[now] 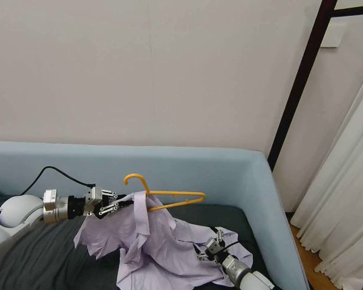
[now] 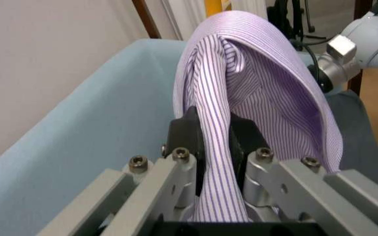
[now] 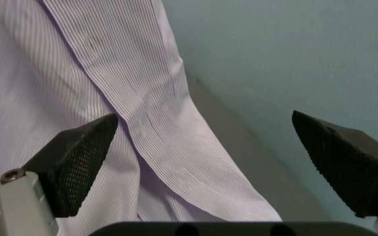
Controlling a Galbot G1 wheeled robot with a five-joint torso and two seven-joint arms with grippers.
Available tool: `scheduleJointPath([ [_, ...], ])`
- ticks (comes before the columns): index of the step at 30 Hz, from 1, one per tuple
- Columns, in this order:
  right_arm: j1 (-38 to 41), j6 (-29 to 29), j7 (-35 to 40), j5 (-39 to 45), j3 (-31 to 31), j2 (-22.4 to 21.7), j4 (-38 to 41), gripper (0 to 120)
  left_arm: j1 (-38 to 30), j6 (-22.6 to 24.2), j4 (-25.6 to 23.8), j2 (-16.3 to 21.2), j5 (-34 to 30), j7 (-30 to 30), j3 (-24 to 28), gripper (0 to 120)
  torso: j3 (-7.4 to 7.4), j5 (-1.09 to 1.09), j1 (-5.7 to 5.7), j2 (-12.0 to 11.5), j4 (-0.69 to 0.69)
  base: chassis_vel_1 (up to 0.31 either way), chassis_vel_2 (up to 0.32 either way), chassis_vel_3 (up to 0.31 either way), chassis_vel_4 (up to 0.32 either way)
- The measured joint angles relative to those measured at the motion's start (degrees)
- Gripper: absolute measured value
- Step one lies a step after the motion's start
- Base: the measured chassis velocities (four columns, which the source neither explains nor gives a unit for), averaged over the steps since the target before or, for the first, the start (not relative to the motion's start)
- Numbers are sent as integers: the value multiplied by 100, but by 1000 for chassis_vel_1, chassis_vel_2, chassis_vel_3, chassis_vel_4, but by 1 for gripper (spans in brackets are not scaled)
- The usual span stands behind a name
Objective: Pick up the clothes from the sofa and hang them on the clothes hanger.
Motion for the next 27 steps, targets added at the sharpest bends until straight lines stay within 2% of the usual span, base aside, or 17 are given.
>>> scheduleJointPath([
  [13,315,99,-98,-262,-125,366,-586,100,56,6,-52,22,-3,2,4,8,0,1,0,0,0,0,0,0,0],
  [27,322,143,-107,-595,-165,550,-884,100,36,6,-34,31,-21,23,-21,8,0,0,0,0,0,0,0,0,0],
])
